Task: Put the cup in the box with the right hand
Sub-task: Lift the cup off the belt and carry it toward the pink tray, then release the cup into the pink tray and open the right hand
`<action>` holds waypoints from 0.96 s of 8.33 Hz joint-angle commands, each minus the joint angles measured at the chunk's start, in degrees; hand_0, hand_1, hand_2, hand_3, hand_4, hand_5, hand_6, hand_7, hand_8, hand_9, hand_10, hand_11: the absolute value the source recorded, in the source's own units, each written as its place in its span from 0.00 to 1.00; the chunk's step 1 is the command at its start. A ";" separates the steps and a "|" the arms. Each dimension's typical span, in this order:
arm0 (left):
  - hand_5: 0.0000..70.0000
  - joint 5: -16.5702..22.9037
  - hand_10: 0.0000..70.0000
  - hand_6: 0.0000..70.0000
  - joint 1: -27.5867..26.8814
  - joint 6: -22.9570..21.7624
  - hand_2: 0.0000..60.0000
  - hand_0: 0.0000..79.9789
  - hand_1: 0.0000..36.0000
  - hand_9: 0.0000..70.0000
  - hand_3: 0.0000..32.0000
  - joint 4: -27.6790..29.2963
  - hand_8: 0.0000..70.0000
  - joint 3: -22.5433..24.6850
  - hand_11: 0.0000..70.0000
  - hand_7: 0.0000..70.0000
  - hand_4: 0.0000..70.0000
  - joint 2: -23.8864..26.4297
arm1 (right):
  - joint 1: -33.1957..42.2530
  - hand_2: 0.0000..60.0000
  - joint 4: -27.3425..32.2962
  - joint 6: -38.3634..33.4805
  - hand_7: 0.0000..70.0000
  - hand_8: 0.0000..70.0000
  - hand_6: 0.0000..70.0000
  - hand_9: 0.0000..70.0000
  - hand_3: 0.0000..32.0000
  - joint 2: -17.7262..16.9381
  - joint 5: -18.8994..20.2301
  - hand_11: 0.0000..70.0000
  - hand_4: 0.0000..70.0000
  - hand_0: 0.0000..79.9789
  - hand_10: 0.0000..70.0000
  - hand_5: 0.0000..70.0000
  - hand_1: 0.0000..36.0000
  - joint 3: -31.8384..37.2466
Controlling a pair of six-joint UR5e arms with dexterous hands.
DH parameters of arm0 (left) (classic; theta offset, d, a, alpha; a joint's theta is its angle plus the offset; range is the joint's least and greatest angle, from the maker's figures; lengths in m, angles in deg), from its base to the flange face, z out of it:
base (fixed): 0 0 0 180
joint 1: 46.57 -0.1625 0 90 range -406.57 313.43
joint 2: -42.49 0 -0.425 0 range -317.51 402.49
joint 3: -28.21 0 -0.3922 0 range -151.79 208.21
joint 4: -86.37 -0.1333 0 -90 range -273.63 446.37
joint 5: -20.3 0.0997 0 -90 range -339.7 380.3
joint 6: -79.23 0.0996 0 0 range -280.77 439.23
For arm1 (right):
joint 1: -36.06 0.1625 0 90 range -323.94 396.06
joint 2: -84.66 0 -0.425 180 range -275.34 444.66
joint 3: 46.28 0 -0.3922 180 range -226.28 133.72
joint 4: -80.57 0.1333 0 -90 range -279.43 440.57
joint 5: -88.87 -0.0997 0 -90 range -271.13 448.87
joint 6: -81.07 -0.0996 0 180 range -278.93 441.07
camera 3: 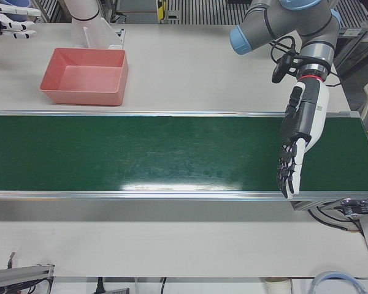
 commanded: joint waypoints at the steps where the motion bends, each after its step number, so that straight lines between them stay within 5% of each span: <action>1: 0.00 0.00 0.00 0.00 0.00 0.00 0.00 0.00 0.00 0.00 0.00 0.09 0.00 -0.01 0.00 0.00 0.00 0.00 | 0.00 0.52 -0.01 -0.15 0.12 0.00 0.05 0.00 0.00 -0.11 0.03 0.08 0.12 0.60 0.03 0.07 0.58 -0.18; 2: 0.00 0.00 0.00 0.00 0.00 0.00 0.00 0.00 0.00 0.00 0.00 0.09 0.00 -0.01 0.00 0.00 0.00 0.00 | 0.00 0.37 -0.01 -0.15 0.14 0.00 0.06 0.01 0.00 -0.02 -0.06 0.08 0.17 0.62 0.04 0.07 0.51 -0.19; 3: 0.00 0.00 0.00 0.00 0.00 0.00 0.00 0.00 0.00 0.00 0.00 0.09 0.00 -0.01 0.00 0.00 0.00 0.00 | 0.00 0.31 -0.01 -0.15 0.17 0.00 0.06 0.01 0.00 -0.02 -0.06 0.09 0.19 0.62 0.04 0.07 0.49 -0.19; 4: 0.00 0.00 0.00 0.00 0.00 0.00 0.00 0.00 0.00 0.00 0.00 0.00 0.00 -0.01 0.00 0.00 0.00 0.00 | 0.00 0.39 -0.01 -0.15 0.18 0.00 0.07 0.02 0.00 -0.02 -0.06 0.09 0.18 0.61 0.04 0.07 0.51 -0.19; 5: 0.00 0.00 0.00 0.00 0.00 0.00 0.00 0.00 0.00 0.00 0.00 0.09 0.00 -0.01 0.00 0.00 0.00 0.00 | 0.00 0.27 -0.01 -0.15 0.20 0.00 0.07 0.03 0.00 0.06 -0.06 0.09 0.22 0.62 0.05 0.07 0.46 -0.19; 6: 0.00 0.00 0.00 0.00 0.00 0.00 0.00 0.00 0.00 0.00 0.00 0.00 0.00 -0.01 0.00 0.00 0.00 -0.08 | 1.74 0.33 -0.01 -0.24 0.23 0.00 0.08 0.04 0.00 -0.11 -0.23 0.11 0.19 0.62 0.06 0.08 0.49 -1.58; 7: 0.00 0.00 0.00 0.00 0.00 0.00 0.00 0.00 0.00 0.00 0.00 0.00 0.00 -0.01 0.00 0.00 0.00 0.00 | 10.37 0.36 -0.61 -1.19 0.39 0.04 0.11 0.13 0.00 -0.29 0.37 0.15 0.21 0.62 0.09 0.08 0.50 -2.90; 8: 0.00 0.00 0.00 0.00 0.00 0.00 0.00 0.00 0.00 0.00 0.00 0.09 0.00 -0.10 0.00 0.00 0.00 -0.08 | 20.55 0.22 -0.88 -5.90 0.52 0.11 0.14 0.25 0.00 -0.90 0.38 0.19 0.29 0.62 0.12 0.08 0.40 -1.69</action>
